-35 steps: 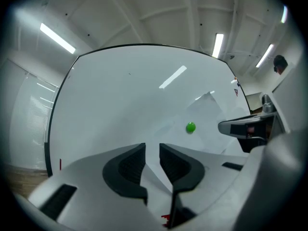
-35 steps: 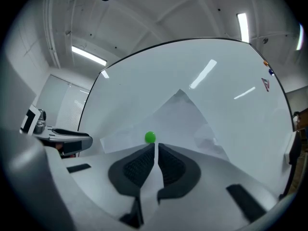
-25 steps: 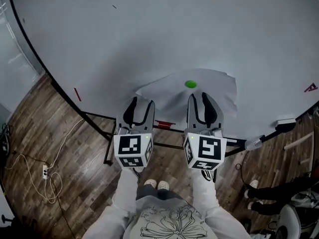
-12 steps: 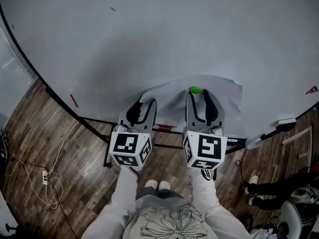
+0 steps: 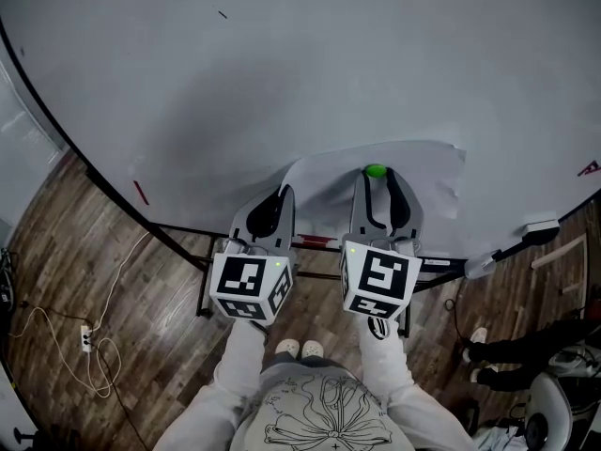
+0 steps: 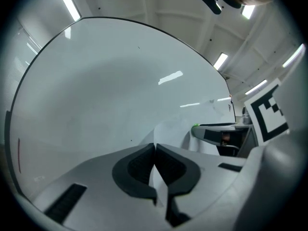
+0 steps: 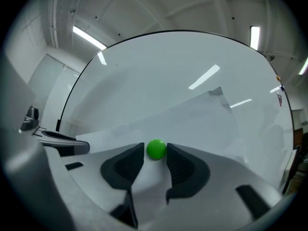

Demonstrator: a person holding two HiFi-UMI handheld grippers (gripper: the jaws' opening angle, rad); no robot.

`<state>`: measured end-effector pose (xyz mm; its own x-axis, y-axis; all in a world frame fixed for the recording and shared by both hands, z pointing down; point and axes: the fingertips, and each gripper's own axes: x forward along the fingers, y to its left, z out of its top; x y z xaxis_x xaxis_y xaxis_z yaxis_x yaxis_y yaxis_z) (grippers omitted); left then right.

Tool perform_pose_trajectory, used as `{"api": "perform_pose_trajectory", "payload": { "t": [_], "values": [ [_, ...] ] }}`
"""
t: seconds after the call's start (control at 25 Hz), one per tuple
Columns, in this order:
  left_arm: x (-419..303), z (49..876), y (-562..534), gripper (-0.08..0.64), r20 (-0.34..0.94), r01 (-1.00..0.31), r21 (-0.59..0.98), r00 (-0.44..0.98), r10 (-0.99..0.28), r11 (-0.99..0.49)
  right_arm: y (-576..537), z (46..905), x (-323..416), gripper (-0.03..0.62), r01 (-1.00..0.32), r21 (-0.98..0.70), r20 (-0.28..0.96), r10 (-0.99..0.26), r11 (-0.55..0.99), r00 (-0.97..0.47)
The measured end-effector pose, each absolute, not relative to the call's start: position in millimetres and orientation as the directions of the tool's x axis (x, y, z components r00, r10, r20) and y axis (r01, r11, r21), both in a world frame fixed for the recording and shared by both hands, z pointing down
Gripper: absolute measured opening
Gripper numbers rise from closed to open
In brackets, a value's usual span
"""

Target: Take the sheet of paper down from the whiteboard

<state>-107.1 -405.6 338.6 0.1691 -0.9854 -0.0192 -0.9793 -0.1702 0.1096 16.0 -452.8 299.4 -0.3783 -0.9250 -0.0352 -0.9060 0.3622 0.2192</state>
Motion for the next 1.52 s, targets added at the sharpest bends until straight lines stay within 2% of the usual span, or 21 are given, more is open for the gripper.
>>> {"api": "perform_pose_trajectory", "payload": {
  "t": [0.16, 0.8, 1.24, 1.52],
  "values": [
    [-106, 337, -404, 0.005, -0.014, -0.976, 0.116, 0.184, -0.983, -0.184, -454, 299, 15, 0.121, -0.912, 0.236, -0.024, -0.937, 0.334, -0.349],
    [-115, 323, -396, 0.003, -0.022, -0.971, 0.129, 0.201, -0.979, -0.203, -455, 297, 21, 0.118, -0.918, 0.207, -0.016, -0.937, 0.340, -0.350],
    [-178, 314, -375, 0.003, -0.044, -0.989, 0.138, 0.041, -0.998, -0.047, -453, 285, 50, 0.118, -0.941, 0.167, -0.042, -0.951, 0.295, -0.305],
    [-194, 309, -361, 0.003, -0.050, -0.992, 0.123, -0.003, -0.999, -0.004, -455, 287, 49, 0.118, -0.939, 0.158, -0.035, -0.949, 0.306, -0.315]
  ]
}}
